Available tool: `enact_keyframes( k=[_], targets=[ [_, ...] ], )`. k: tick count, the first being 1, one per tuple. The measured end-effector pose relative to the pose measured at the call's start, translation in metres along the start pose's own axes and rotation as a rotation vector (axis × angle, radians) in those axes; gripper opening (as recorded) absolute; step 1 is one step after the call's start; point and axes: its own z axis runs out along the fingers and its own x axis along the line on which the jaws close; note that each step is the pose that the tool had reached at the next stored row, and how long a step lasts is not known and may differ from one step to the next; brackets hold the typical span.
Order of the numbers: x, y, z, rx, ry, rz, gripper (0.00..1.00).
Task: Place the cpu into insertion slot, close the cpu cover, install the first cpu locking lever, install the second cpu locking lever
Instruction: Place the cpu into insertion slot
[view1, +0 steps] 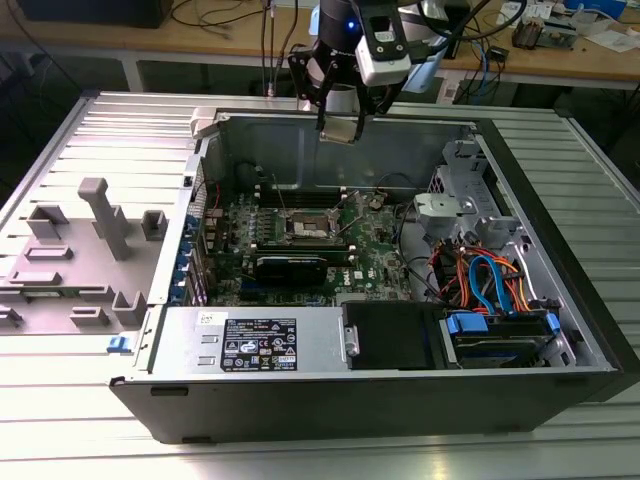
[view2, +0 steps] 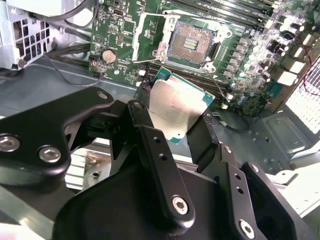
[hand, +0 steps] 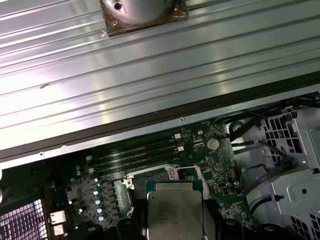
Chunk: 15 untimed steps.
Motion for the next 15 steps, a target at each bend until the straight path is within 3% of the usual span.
enact_keyframes(
  k=[15],
  targets=[
    [-0.0001,-0.0003,0.0011,0.0001,-0.0012,0.014,0.54]
  ],
)
